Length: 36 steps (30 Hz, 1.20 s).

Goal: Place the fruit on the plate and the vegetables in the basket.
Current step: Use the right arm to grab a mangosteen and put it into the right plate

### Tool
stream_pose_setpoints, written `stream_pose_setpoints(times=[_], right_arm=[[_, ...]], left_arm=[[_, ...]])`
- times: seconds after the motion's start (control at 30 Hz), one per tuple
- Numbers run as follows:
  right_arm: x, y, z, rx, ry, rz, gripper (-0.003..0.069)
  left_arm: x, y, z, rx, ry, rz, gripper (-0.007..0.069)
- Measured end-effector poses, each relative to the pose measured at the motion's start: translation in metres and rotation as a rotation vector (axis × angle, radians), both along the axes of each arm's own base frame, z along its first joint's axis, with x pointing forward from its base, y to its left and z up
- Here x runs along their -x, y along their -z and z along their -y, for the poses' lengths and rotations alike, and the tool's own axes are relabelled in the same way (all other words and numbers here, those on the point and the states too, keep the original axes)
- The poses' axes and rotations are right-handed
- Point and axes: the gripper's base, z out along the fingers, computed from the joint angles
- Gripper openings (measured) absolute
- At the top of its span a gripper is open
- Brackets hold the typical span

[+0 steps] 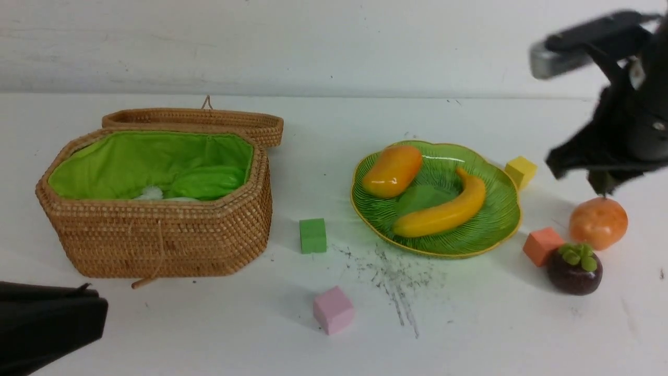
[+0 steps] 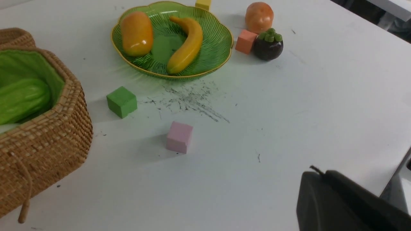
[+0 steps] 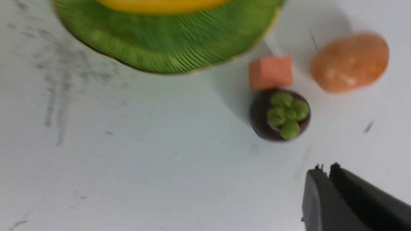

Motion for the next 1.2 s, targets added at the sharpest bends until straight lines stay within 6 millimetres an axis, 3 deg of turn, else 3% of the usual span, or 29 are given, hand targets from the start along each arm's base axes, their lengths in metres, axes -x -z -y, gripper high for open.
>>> stream_pose_setpoints(times=[0.1, 0.17, 0.3, 0.4, 0.8, 1.03, 1.2], right_arm=[[-0.009, 0.033, 0.026, -0.087, 0.103, -0.046, 0.0211], [-0.019, 0.054, 0.041, -0.135, 0.133, -0.053, 0.035], [-0.036, 0.075, 0.053, -0.145, 0.121, -0.025, 0.0597], [-0.047, 0.092, 0.053, -0.135, 0.104, -0.031, 0.067], [-0.073, 0.153, 0.054, -0.094, 0.066, -0.085, 0.0652], [-0.076, 0.164, 0.054, -0.078, 0.023, -0.106, 0.0641], [-0.076, 0.168, 0.054, -0.07, -0.005, -0.119, 0.0592]], left_arm=[[-0.002, 0.001, 0.003, -0.011, 0.001, -0.008, -0.0013], [-0.004, 0.002, 0.005, -0.021, 0.001, -0.015, -0.0013], [-0.007, 0.004, 0.008, -0.034, 0.001, -0.027, -0.0013], [-0.007, 0.004, 0.008, -0.035, 0.001, -0.028, -0.0013], [-0.008, 0.004, 0.008, -0.029, 0.001, -0.022, -0.0013], [-0.008, 0.003, 0.008, -0.027, 0.001, -0.021, -0.0013], [-0.008, 0.003, 0.008, -0.027, 0.001, -0.021, -0.0011]])
